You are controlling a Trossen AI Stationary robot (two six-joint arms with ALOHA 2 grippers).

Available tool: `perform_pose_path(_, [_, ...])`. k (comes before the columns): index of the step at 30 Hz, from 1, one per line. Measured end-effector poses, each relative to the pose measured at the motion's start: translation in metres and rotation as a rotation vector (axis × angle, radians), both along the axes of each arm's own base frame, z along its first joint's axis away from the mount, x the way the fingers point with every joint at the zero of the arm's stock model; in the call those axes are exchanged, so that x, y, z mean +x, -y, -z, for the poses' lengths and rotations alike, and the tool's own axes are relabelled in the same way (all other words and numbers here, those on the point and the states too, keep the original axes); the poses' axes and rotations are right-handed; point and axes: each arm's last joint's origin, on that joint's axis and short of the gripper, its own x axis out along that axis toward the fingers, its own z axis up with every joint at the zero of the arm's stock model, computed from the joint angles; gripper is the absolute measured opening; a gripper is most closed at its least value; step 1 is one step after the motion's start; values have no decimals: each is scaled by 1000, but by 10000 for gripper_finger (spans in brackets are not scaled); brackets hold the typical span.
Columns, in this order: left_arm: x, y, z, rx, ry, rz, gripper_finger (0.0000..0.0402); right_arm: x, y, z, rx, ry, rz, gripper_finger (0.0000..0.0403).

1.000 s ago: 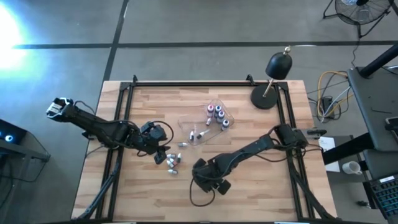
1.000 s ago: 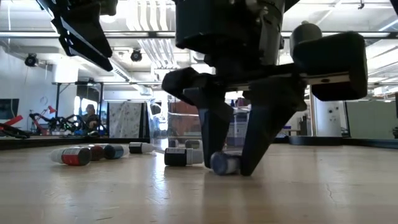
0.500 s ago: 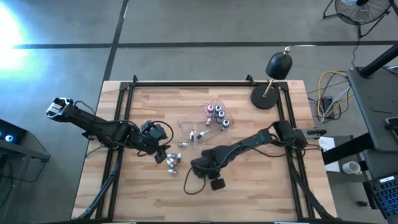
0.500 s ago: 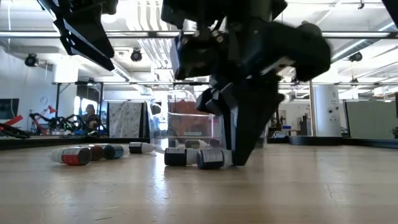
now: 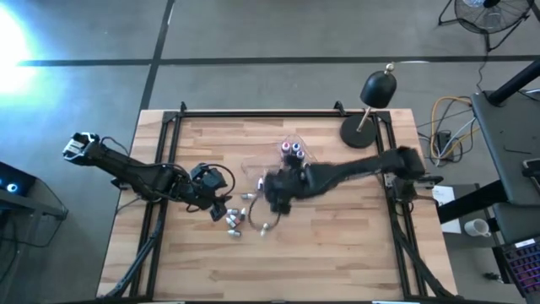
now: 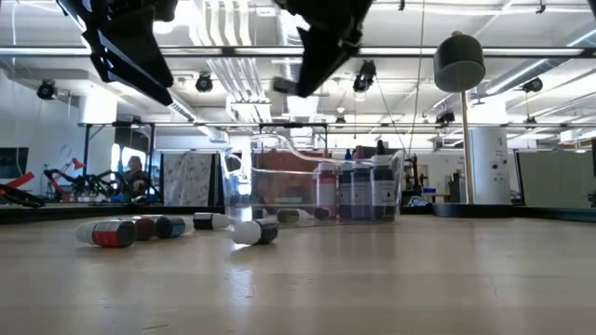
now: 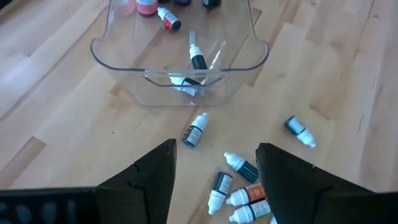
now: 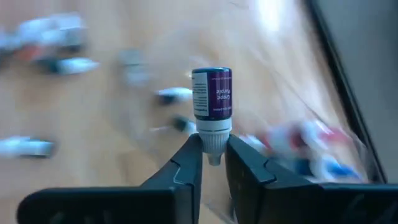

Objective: Pick & Place food coloring
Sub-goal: Put the small purple food coloring bottle into the transparent bin, then put the small brown food coloring bottle into the transparent bin

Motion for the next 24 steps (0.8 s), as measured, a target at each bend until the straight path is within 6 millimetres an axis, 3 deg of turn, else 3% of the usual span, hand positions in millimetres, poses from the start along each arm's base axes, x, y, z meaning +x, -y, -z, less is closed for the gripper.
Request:
perform_pose_path(5, [0, -1, 0, -5, 8, -23, 195, -14, 49, -6, 130, 33, 244, 97])
perform_pose_path(9, [0, -1, 1, -23, 10, -43, 195, -17, 57, -19, 188, 89, 232, 157])
perform_pose_path(16, [-2, -1, 17, -74, 9, -108, 195, -18, 25, -23, 101, 46, -2, 229])
perform_pose_path(24, [6, 0, 47, -65, 107, 20, 195, -35, -14, -14, 81, -74, -42, 245])
